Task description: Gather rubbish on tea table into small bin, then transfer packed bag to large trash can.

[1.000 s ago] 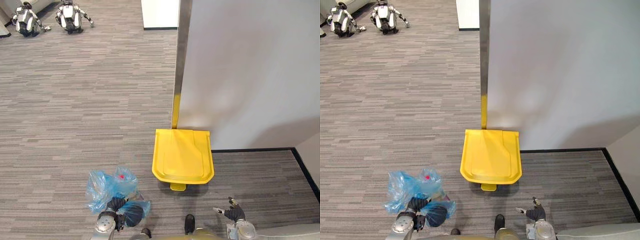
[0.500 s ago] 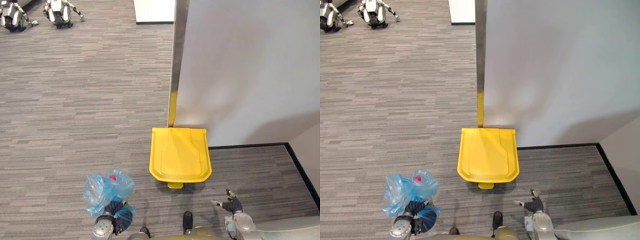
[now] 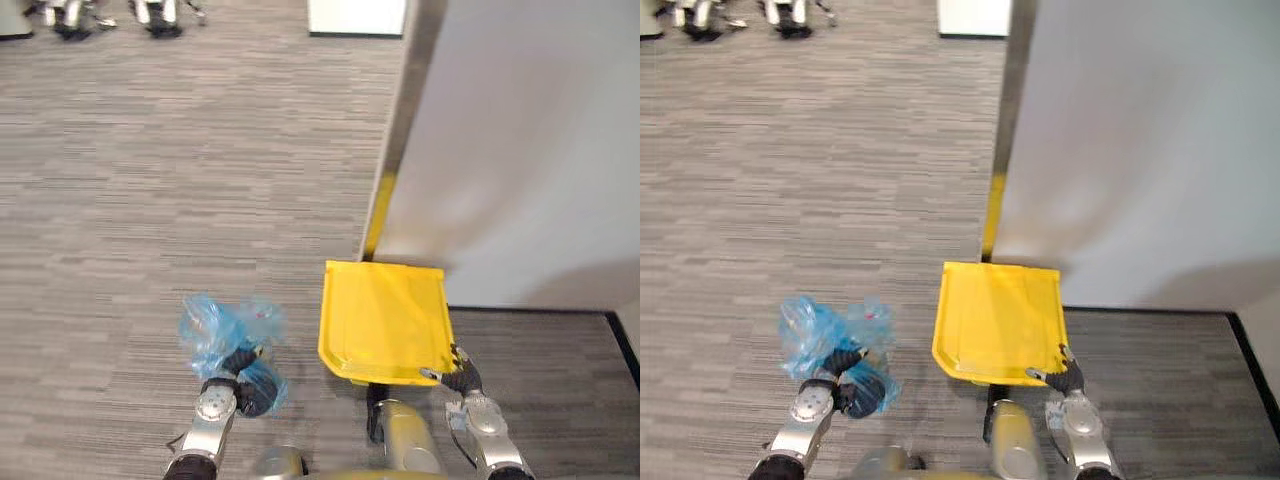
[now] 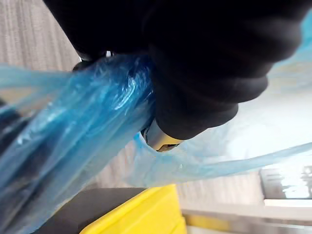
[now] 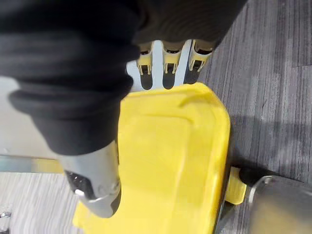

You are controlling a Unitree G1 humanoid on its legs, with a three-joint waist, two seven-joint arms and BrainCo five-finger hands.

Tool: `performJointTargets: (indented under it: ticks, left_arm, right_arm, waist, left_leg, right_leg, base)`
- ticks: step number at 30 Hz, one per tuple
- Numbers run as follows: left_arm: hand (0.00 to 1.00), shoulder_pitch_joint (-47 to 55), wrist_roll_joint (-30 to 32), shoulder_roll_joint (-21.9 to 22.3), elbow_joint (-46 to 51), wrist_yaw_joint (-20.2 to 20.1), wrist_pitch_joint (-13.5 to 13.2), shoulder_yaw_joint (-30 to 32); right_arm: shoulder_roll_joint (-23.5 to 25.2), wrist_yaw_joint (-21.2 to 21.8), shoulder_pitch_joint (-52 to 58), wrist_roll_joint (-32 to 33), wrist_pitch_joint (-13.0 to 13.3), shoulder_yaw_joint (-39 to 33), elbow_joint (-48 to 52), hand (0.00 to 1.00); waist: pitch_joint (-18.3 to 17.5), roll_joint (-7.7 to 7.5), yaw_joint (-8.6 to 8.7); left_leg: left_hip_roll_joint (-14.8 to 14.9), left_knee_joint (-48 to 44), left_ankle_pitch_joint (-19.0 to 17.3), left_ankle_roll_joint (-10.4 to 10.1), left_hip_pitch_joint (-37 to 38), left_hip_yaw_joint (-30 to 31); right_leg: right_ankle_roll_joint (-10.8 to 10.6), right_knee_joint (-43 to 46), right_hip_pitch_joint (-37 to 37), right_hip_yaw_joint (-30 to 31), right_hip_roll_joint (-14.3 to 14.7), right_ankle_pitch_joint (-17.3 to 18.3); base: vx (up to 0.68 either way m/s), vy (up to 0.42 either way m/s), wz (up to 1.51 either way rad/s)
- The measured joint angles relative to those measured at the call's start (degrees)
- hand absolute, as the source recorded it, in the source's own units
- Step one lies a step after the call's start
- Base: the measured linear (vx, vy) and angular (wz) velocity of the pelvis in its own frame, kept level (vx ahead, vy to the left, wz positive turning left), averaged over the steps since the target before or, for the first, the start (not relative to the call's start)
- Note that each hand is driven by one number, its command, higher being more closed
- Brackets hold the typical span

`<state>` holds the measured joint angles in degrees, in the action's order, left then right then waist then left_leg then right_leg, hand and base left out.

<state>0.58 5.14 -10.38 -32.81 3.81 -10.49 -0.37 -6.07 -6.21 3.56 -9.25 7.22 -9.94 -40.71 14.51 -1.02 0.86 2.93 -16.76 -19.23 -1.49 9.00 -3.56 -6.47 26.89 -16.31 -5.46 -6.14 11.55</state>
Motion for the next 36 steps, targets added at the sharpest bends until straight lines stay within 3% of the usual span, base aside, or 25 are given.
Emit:
performJointTargets:
  ticks: [3, 8, 19, 22, 28, 36]
  left_arm:
    - [1.00, 1.6, 0.3, 0.2, 0.1, 0.0, 0.1, 0.6]
    - [1.00, 1.8, 1.1, 2.1, 0.0, -0.1, 0.2, 0.6]
    - [1.00, 3.4, 1.2, 2.2, -1.1, -0.1, 0.2, -1.4]
    - [1.00, 3.9, 1.2, 2.2, -0.9, 0.0, 0.2, -1.4]
    - [1.00, 7.4, 1.2, 3.0, 4.3, 1.5, 0.1, -1.5]
    - [1.00, 7.4, 1.3, 3.6, 5.1, 1.9, 0.1, -1.8]
  right_arm:
    - [1.7, -0.3, 3.5, 0.4, 0.2, -2.7, 1.9, 0.00]
    - [-0.2, -0.3, 2.7, 0.9, 0.2, -3.9, 3.5, 0.00]
    - [2.5, -0.5, 4.9, 3.1, 0.2, -2.5, 4.2, 0.00]
    - [2.6, -2.0, 4.9, 4.6, 0.1, -2.9, 8.1, 0.00]
    - [3.6, -10.9, 8.7, 6.5, 1.4, -9.6, 23.6, 0.00]
    - [4.1, -14.8, 13.1, 8.2, 1.4, -18.0, 26.8, 0.00]
  waist:
    - [-1.7, 0.03, -0.06]
    - [-3.3, 0.09, 0.53]
    - [-6.9, -0.29, 1.33]
    - [-7.0, 0.08, 1.32]
    - [-7.5, 1.05, 0.52]
    - [-7.5, 1.22, 1.29]
  left_leg:
    - [0.8, 0.1, -1.4, -1.0, 1.8, 1.9]
    - [2.1, 1.5, -0.6, -2.3, 1.4, 1.2]
    - [2.3, 3.2, 2.6, -3.5, -3.1, 1.4]
    - [3.1, 4.9, 2.9, -3.7, -3.5, 0.8]
    - [4.5, 4.5, 2.7, -3.6, -4.1, -0.2]
    - [5.7, 4.2, 2.1, -3.5, -4.7, -1.4]
  right_leg:
    - [2.1, 4.7, 0.3, -1.8, -0.8, 1.7]
    - [2.7, 3.2, 0.1, -2.4, 0.2, 1.4]
    - [3.8, -3.1, -1.2, -4.1, 0.3, -2.7]
    - [4.6, -4.1, -2.0, -4.0, 1.4, -3.7]
    - [4.8, -5.2, -2.1, -4.0, 3.1, -4.4]
    - [4.9, -4.6, -3.4, -3.4, 4.7, -4.5]
  base:
    - [0.32, -0.116, 0.38]
    - [0.17, -0.031, -0.04]
    - [-0.03, 0.004, 0.09]
    - [-0.09, -0.069, -0.09]
    - [-0.07, -0.066, -0.02]
    - [-0.01, -0.039, -0.09]
